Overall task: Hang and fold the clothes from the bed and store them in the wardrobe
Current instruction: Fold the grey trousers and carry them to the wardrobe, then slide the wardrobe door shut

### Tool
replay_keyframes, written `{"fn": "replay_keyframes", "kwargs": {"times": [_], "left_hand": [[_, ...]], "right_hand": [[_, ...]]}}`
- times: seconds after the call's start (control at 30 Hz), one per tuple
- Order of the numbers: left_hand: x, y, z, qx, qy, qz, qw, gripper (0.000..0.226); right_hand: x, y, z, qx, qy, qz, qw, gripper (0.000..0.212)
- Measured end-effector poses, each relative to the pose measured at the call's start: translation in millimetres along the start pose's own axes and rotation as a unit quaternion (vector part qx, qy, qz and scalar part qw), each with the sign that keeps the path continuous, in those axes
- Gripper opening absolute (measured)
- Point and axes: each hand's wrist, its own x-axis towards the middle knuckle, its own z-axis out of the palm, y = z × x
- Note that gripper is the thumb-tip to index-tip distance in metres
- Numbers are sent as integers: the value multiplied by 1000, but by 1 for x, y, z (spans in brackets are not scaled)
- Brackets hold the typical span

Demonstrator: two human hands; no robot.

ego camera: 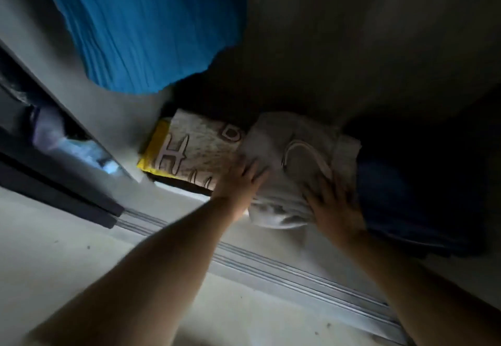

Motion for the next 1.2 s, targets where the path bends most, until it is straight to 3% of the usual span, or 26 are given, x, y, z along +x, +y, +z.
{"fn": "replay_keyframes", "kwargs": {"times": [0.07,0.17,0.33,0.47,0.53,0.8,1.1,1.2], "left_hand": [[0,7,47,-38,-75,-55,995,75],[1,6,71,-56,-49,-54,996,87],[-2,-1,44,-76,-80,-44,993,82],[-19,-4,8,-87,-100,-22,991,81],[-37,-9,-13,-100,-101,-14,990,79],[-149,-24,-124,-136,-170,-52,975,75],[-298,-70,-338,-184,-120,-164,962,64],[-335,-84,-383,-218,-61,-215,950,60]], "right_hand": [[4,-23,35,-16,-16,-2,1000,63],[9,-28,54,-4,-31,-2,1000,85],[17,-15,44,-1,-57,-12,998,79],[25,-4,26,14,-197,-27,980,76],[19,-8,4,34,-210,-31,977,75],[-46,-68,-136,56,-255,-77,962,65],[-114,-115,-382,117,-124,-161,972,56],[-131,-121,-439,145,-83,-170,971,51]]}}
